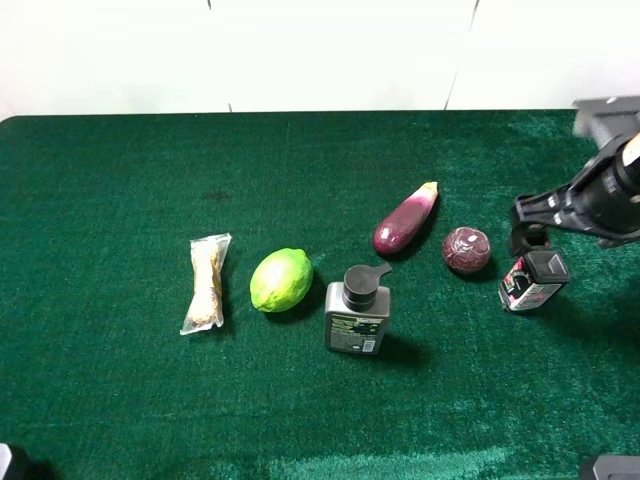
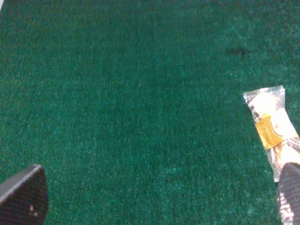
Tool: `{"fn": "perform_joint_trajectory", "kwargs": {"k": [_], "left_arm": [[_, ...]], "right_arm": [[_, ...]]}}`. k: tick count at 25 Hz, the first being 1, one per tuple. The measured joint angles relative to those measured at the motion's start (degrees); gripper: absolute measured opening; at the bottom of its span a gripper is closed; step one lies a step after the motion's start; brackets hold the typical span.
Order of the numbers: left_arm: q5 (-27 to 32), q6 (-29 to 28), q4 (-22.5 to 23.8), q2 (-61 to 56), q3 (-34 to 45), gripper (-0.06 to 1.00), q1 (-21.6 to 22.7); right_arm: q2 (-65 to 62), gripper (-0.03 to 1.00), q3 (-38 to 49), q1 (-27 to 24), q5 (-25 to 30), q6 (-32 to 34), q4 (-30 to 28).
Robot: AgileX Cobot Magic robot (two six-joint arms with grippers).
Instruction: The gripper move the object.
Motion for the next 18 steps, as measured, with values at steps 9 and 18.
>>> {"fn": "perform_joint_trajectory", "kwargs": {"k": [9,18], "left_arm": [[0.0,0.0,0.0,0.0,0.0,0.99,0.0],[0.0,0.0,0.0,0.0,0.0,0.99,0.0]], "right_arm": [[-16.8,0.7,-3.9,0.0,19.6,-0.6,1.4],[-31.1,0.7,-7.8,0.0,29.8,1.6,5.7]]}}
